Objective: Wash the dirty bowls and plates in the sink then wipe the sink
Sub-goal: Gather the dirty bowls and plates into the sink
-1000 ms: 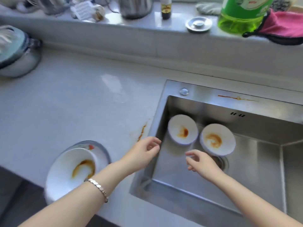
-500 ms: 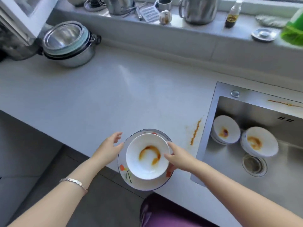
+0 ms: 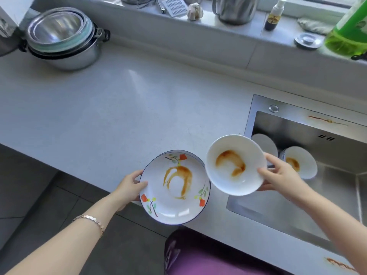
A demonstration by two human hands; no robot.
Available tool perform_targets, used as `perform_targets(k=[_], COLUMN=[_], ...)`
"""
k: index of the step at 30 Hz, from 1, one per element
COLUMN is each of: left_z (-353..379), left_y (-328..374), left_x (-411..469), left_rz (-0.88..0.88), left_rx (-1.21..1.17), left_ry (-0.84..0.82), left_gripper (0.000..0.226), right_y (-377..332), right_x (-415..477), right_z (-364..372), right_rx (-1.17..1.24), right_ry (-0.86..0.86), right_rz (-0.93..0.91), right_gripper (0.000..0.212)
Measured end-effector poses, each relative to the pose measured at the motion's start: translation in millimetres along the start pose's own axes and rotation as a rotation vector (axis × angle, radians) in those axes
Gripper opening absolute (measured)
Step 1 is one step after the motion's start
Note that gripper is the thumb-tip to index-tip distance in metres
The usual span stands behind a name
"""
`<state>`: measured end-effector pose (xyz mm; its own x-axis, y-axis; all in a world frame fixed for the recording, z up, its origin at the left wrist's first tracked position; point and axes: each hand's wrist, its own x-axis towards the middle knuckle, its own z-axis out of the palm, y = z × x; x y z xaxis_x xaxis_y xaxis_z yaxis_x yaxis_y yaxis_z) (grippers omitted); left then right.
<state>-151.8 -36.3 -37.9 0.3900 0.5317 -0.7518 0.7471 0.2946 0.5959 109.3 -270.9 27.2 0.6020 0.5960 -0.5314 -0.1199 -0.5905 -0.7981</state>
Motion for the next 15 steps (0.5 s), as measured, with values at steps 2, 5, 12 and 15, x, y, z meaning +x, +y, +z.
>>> perform_targets(k=[2,5,12,15], left_z=[2.5,8.8,59.3,97.2], left_y=[-1.3,3.4,47.7,68.0], left_x=[-2.5,-9.0,-30.1,-34.0], left_rz=[0.023,0.062,0.178,0.211], left_rx=[-0.014,-0.026,-0.033,-0.047], left_ry=[0.025,0.058,0.108,0.107], left_gripper=[0.043,0.041,0.032,0.029], right_y=[8.9,27.9,84.2,116.9], right_x=[-1.8,-6.4,-27.7,-29.8], right_z=[-16.9,-41.0,-110.4,-144.0], right_rx=[0.011,0.051,0.103,0.074], right_ry=[0.059,0.125,0.278,0.317], right_rz=[0.025,0.053,0.132,0.182], right_gripper=[0.041,0.041,0.046,0.047])
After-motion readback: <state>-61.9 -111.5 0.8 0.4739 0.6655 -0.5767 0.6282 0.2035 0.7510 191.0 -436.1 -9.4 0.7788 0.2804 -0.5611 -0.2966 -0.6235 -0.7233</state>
